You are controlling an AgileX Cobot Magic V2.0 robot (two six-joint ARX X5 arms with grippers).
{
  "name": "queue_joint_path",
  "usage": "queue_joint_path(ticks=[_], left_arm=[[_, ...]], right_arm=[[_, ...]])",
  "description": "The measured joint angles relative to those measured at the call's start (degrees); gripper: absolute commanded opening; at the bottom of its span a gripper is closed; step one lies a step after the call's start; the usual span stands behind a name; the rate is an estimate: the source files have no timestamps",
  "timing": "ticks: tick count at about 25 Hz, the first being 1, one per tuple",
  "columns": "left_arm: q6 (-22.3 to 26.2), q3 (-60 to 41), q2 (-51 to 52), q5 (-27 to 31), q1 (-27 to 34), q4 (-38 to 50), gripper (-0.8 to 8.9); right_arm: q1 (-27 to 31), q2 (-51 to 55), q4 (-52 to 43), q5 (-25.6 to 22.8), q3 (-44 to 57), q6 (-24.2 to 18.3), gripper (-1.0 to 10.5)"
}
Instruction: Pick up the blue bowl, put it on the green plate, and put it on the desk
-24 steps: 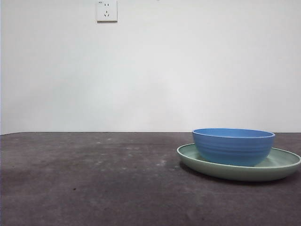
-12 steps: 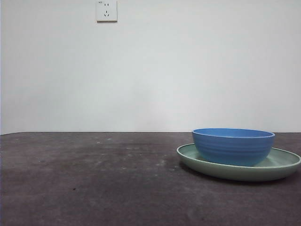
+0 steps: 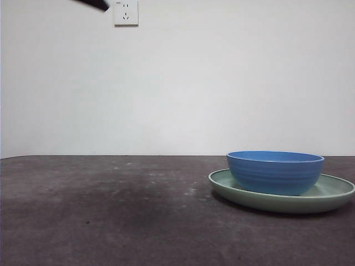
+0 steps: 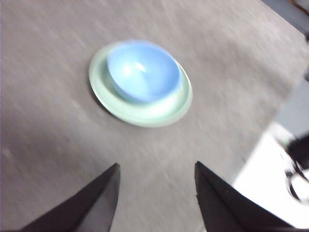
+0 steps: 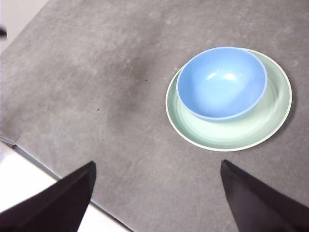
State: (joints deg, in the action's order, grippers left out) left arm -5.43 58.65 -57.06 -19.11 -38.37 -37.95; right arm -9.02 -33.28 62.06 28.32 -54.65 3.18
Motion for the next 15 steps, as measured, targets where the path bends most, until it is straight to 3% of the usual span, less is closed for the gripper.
queue_joint_path(ticks=[9,15], left_arm=[[0.00,-6.49,5.38,-7.74,0.00,-0.17,2.50],[0.00,-6.49,5.38,-7.91,0.00,-0.04,2.50]], right_arm=[[0.00,0.00,1.40,0.00,0.00,0.00,4.1],[0.00,0.00,1.64,0.00,0.00,0.00,4.1]])
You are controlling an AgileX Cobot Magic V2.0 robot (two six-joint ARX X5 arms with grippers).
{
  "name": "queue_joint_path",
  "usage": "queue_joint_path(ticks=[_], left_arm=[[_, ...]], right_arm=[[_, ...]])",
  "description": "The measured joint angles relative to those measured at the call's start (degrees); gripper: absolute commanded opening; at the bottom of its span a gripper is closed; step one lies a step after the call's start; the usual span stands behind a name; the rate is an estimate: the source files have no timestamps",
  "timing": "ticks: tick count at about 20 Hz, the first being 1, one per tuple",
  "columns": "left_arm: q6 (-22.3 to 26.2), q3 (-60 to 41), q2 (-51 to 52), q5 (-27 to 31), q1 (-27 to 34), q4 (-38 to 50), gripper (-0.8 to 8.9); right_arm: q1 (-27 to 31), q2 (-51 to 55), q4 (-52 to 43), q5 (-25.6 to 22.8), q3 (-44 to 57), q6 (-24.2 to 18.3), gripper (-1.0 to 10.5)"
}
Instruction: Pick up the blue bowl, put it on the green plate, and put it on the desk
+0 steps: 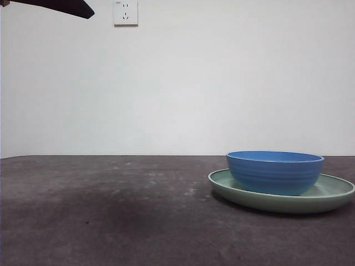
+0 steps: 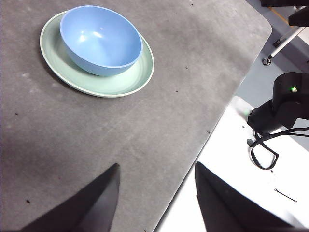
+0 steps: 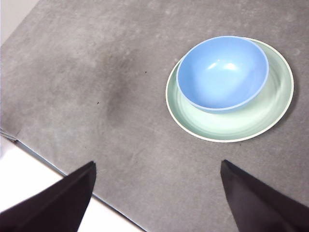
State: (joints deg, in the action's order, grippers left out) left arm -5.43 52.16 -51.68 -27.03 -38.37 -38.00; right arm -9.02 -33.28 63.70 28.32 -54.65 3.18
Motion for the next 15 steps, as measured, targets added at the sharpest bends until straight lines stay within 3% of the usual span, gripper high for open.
queue_joint_path(ticks=[6,8,15], left_arm=[[-0.02,0.00,0.00,0.00,0.00,0.00,2.50],[-0.02,0.00,0.00,0.00,0.00,0.00,2.49],[-0.02,0.00,0.00,0.00,0.00,0.00,2.50]], right_arm=[[0.00,0.00,0.11,-0.20,0.00,0.00,4.1],[0.00,-0.02,0.13,-2.58,0.00,0.37,4.1],[-0.04,-0.20,0.22,-26.73,0.00,5.33,4.1]])
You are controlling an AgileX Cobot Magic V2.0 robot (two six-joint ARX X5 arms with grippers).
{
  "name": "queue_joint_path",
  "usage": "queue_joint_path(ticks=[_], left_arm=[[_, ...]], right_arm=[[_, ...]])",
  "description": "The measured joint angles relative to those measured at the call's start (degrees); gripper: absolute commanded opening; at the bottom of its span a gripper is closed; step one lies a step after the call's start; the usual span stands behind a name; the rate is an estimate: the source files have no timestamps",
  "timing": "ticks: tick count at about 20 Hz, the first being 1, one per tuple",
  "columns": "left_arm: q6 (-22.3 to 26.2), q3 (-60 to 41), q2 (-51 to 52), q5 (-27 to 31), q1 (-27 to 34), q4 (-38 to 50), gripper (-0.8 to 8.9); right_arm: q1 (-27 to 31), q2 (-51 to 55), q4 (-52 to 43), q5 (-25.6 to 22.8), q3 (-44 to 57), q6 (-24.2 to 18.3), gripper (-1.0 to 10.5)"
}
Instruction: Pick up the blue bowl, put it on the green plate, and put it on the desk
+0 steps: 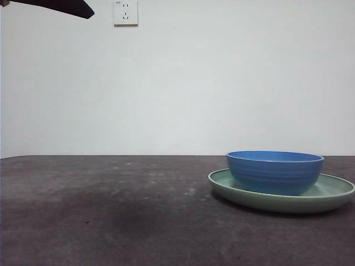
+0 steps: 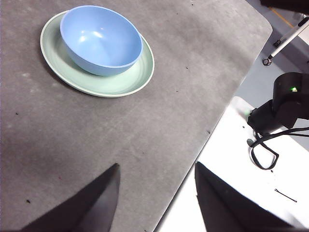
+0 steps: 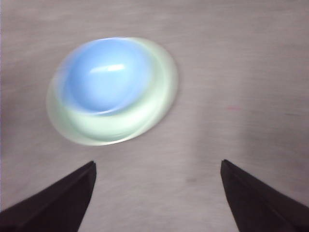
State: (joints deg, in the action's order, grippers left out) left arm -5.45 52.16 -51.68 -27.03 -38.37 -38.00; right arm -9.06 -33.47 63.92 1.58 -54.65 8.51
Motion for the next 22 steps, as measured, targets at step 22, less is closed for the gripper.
queue_joint_path(ticks=[22], left_arm=[[0.02,0.00,0.00,0.00,0.00,-0.44,2.50]], right_arm=[[13.92,-44.57,-23.15,20.79,-0.04,-3.82,3.7]])
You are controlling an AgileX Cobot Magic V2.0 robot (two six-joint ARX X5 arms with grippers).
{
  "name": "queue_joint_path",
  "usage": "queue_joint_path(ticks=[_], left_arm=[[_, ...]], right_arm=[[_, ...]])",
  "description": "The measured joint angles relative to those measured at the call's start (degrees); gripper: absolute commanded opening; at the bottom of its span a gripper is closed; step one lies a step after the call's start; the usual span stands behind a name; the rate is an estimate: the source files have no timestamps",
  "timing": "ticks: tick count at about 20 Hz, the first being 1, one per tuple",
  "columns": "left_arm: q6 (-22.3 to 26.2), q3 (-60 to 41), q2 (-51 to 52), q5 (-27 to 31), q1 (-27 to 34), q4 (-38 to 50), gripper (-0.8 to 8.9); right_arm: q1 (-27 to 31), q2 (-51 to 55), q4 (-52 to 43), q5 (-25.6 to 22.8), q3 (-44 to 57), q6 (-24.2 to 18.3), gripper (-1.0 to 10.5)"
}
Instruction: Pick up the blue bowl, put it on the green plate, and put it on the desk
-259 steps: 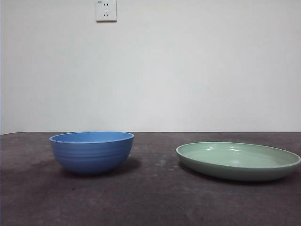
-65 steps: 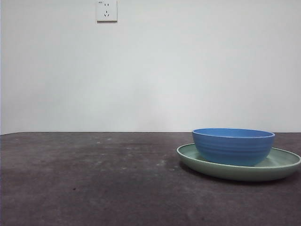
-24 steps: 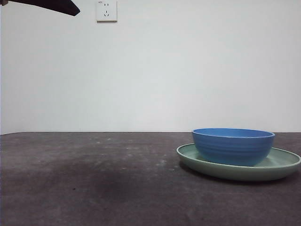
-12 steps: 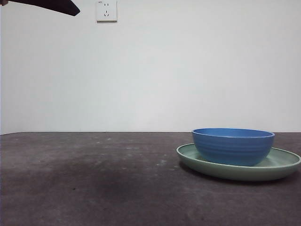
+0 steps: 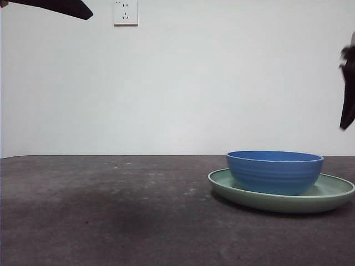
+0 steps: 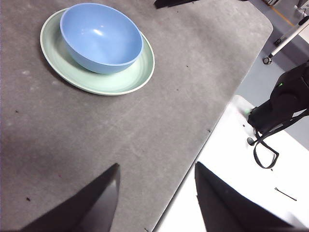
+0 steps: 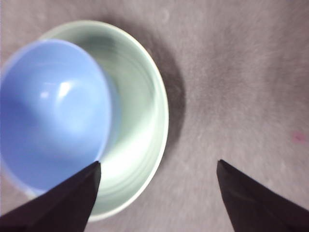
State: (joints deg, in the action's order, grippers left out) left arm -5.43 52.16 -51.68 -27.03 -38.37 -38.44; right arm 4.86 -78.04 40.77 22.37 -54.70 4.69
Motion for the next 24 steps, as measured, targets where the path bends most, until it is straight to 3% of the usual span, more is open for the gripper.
queue_joint_path(ticks=[6,13,18,24], left_arm=[[0.00,0.00,0.00,0.00,0.00,0.11,2.50],[0.00,0.00,0.00,0.00,0.00,0.37,2.50],[0.00,0.00,0.00,0.02,0.00,0.37,2.50],[-0.02,0.00,0.00,0.02,0.00,0.37,2.50]], right_arm=[[-0.70,-9.70,-5.88,-0.02,0.00,-0.24,2.7],[-2.95,-14.51,-10.82,0.15,-0.02,-0.33,2.6],[-3.45,-16.92,-12.81,0.13,-0.02,-0.37,0.1],[-3.43,-16.92,-13.16,0.15,-0.02,-0.07,0.1]])
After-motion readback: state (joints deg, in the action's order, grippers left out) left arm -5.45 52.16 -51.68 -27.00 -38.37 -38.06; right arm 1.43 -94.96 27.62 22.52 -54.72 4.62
